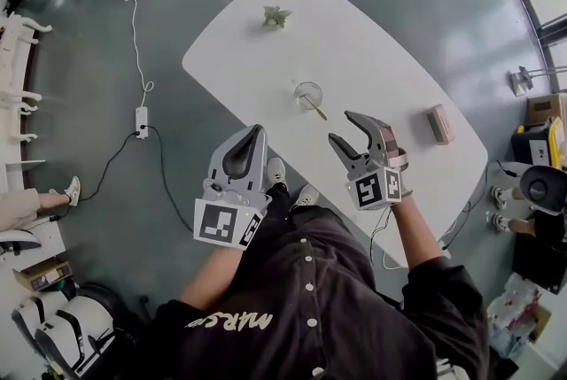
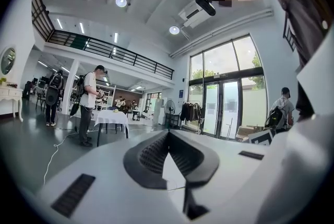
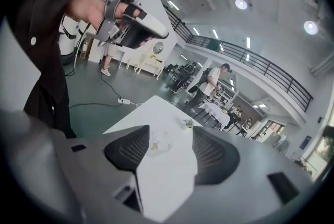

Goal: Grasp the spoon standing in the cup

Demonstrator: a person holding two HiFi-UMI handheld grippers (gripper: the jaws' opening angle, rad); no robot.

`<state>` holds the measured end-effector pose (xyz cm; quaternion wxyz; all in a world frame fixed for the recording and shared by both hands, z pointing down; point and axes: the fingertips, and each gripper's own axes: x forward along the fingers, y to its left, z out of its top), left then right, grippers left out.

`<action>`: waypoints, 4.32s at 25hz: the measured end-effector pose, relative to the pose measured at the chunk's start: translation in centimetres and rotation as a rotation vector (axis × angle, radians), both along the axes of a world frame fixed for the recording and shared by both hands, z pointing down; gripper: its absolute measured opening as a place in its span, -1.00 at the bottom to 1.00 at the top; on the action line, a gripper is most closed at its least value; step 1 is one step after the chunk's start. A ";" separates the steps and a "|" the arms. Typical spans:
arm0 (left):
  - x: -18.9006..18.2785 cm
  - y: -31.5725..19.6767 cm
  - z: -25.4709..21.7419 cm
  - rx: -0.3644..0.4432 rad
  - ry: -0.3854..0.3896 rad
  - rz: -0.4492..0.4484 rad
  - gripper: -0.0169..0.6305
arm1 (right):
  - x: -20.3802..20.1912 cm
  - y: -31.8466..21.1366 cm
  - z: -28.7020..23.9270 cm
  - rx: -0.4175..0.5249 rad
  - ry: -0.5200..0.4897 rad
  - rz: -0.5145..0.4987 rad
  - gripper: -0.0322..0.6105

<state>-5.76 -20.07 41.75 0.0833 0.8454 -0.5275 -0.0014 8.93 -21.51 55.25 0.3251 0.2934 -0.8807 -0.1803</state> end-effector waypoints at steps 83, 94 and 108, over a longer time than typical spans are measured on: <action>-0.8 -1.2 -1.7 0.049 0.026 0.012 -0.93 | -0.6 -3.1 2.6 -0.081 0.050 0.096 -0.87; -1.5 -1.5 -2.7 0.078 0.018 0.009 -0.93 | 0.4 -2.9 -4.2 -0.150 -0.279 0.255 -0.87; -3.6 -2.3 -3.8 0.110 0.007 -0.027 -0.93 | 2.5 -2.4 -16.2 -0.010 -0.635 0.373 -0.87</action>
